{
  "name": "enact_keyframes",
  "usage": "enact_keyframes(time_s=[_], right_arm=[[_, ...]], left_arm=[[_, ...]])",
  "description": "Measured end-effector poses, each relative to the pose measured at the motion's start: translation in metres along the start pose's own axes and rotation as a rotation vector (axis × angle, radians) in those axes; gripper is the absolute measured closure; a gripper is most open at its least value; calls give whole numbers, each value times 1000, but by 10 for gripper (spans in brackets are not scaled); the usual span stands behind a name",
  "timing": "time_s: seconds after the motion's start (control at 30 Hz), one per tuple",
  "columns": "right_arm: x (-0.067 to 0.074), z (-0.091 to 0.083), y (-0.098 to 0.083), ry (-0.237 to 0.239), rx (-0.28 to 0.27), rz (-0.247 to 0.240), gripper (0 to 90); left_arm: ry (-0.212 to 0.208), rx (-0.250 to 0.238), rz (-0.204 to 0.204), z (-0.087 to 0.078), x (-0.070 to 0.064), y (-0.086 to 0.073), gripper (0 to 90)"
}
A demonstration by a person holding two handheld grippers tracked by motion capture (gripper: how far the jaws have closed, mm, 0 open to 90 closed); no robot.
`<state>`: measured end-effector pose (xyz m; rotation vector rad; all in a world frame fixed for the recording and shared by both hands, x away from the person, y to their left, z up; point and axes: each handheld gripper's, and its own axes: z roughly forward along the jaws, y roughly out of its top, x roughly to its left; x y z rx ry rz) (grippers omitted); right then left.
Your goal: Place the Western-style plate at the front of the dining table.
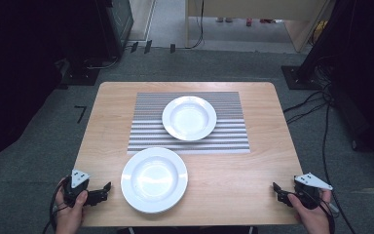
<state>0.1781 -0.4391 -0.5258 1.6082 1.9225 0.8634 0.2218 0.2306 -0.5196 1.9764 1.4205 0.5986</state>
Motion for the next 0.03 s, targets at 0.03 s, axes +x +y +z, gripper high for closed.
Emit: enact_keyframes(time_s=[0.03], right_arm=[[0,0,0,0,1,0,128]], left_arm=[[0,0,0,0,0,0,19]])
